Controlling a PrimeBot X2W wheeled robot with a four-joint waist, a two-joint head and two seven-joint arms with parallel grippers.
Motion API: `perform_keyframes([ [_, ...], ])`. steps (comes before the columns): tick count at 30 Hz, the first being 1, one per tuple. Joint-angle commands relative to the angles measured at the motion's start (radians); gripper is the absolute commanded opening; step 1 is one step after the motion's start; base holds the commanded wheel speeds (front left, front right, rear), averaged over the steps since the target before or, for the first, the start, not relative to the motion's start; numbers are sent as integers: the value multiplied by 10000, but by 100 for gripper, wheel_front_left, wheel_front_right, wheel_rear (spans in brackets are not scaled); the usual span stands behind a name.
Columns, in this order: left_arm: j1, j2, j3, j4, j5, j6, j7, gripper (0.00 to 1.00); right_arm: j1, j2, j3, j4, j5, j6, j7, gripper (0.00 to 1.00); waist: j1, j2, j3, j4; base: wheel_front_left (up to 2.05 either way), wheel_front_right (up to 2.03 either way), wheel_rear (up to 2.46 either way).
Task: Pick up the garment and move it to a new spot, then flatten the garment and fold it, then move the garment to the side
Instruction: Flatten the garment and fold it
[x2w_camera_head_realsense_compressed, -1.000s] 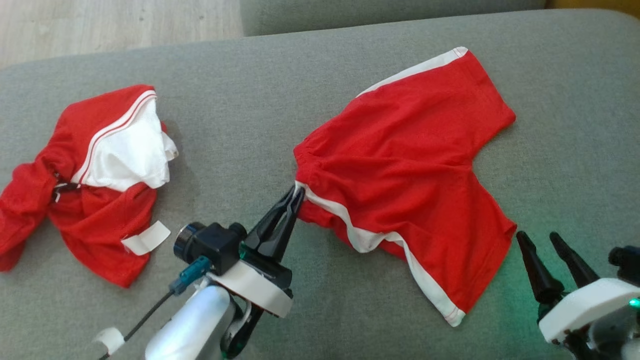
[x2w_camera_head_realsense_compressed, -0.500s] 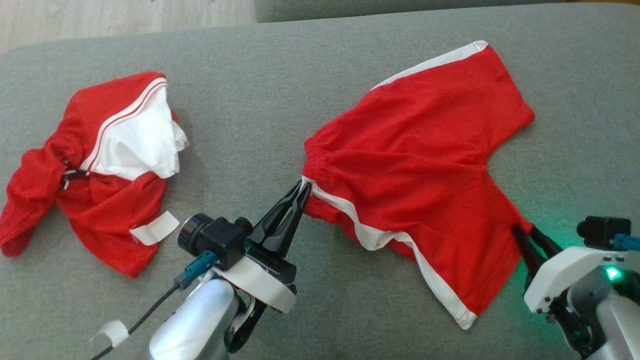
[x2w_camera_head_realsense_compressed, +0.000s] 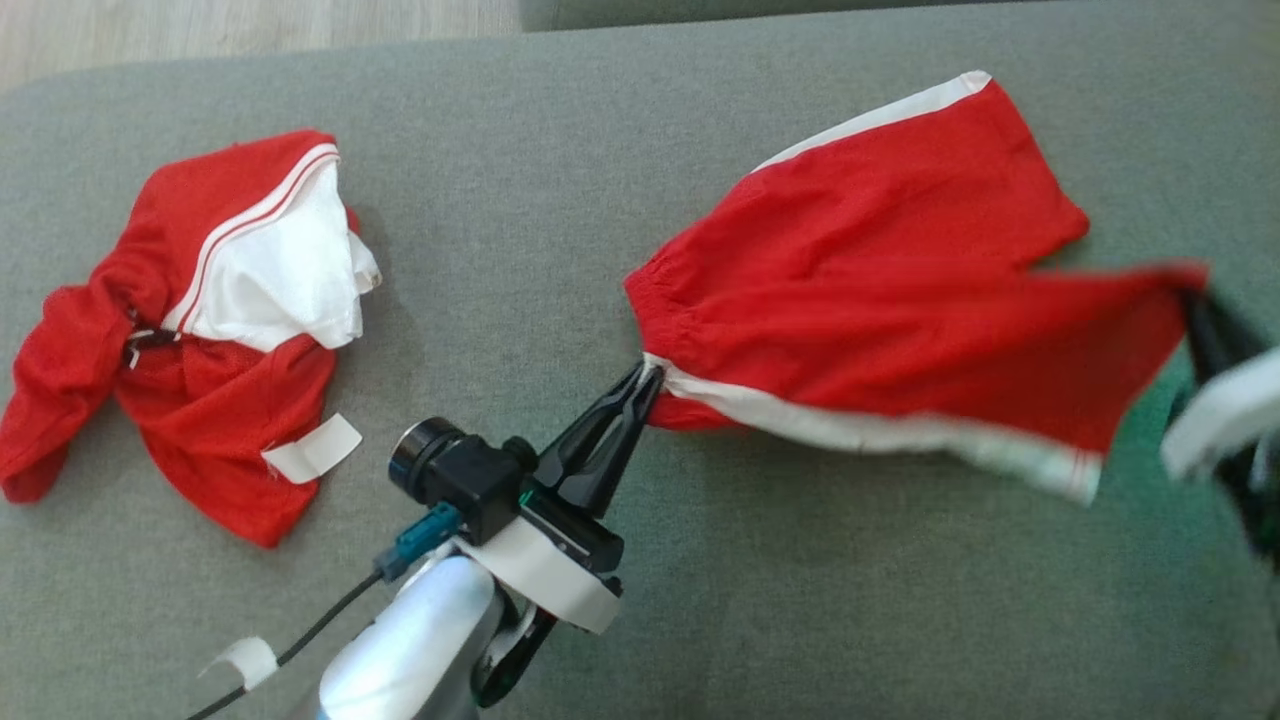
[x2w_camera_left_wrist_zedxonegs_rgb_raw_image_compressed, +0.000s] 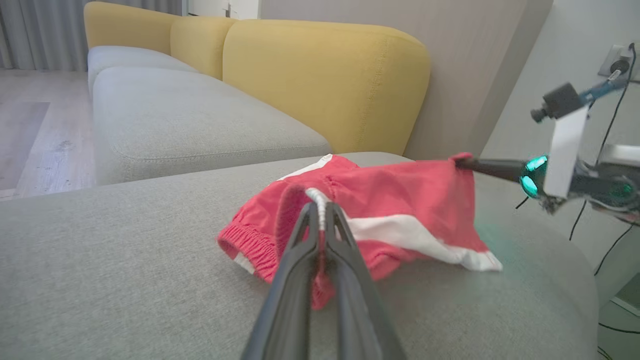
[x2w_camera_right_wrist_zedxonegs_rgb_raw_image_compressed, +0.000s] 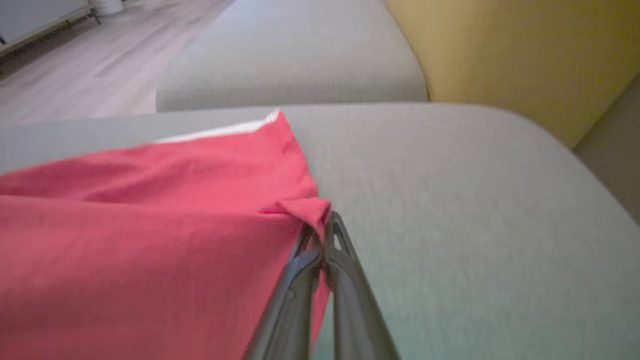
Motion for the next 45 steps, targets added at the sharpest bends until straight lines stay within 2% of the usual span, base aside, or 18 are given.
perform_keyframes([
  [1,-495,117,215,-336,7,17,-122,0,-715,-301,119,-159,-118,39,-68,0,0,0,107,30,0,0,0],
  [4,-614,65,25,-297,-25,17,-122,0,-1589,-227,253,435,-262,39,-45,0,0,0,224,79,0,0,0],
  [5,-656,38,-18,-276,-28,17,-122,0,-1838,-177,281,705,-300,39,-100,22,0,0,255,101,0,0,0],
  [6,-692,6,-55,-248,-32,17,-122,0,-2051,-105,283,976,-347,39,-203,100,0,0,274,120,0,0,0],
  [11,-734,-169,-105,-100,-70,16,-122,0,-2148,167,475,1574,-442,39,-715,100,0,0,227,184,0,0,0],
  [17,-458,-331,113,-40,-16,16,-122,0,-342,325,498,863,-209,39,-1316,100,0,0,-62,51,0,0,0],
  [18,-330,-327,276,-73,37,16,-122,0,404,383,436,373,-129,39,-1266,100,0,0,-127,-54,0,0,0],
  [22,-41,-334,636,-158,171,16,-122,0,1372,568,233,-358,90,39,-933,100,0,0,-176,-243,0,0,0],
  [29,87,-427,644,-172,320,16,-122,0,1301,920,-12,-345,409,39,-427,100,0,0,-113,-99,0,0,0],
  [34,-19,-525,621,-151,324,16,-122,0,1067,945,200,65,470,39,-115,78,0,0,-43,146,0,0,0],
  [37,-50,-547,664,-169,331,16,-122,0,938,975,247,316,479,39,-61,75,0,0,-38,208,0,0,0],
  [38,-50,-554,680,-172,335,16,-122,0,896,974,270,421,487,39,11,70,0,0,-41,221,0,0,0],
  [39,-50,-561,689,-173,340,16,-122,0,851,959,360,523,510,39,139,62,0,0,-41,234,0,0,0],
  [40,-52,-569,696,-173,345,16,-122,0,810,944,486,596,590,39,276,44,0,0,-41,242,0,0,0],
  [41,-54,-578,702,-172,347,16,-122,0,774,915,580,667,683,39,397,17,0,0,-40,249,0,0,0],
  [42,-56,-588,700,-170,346,16,-122,0,745,870,689,720,764,39,503,0,0,0,-44,259,0,0,0],
  [45,-54,-602,686,-150,334,16,-122,0,700,744,832,743,1015,39,535,0,0,0,-75,275,0,0,0],
])
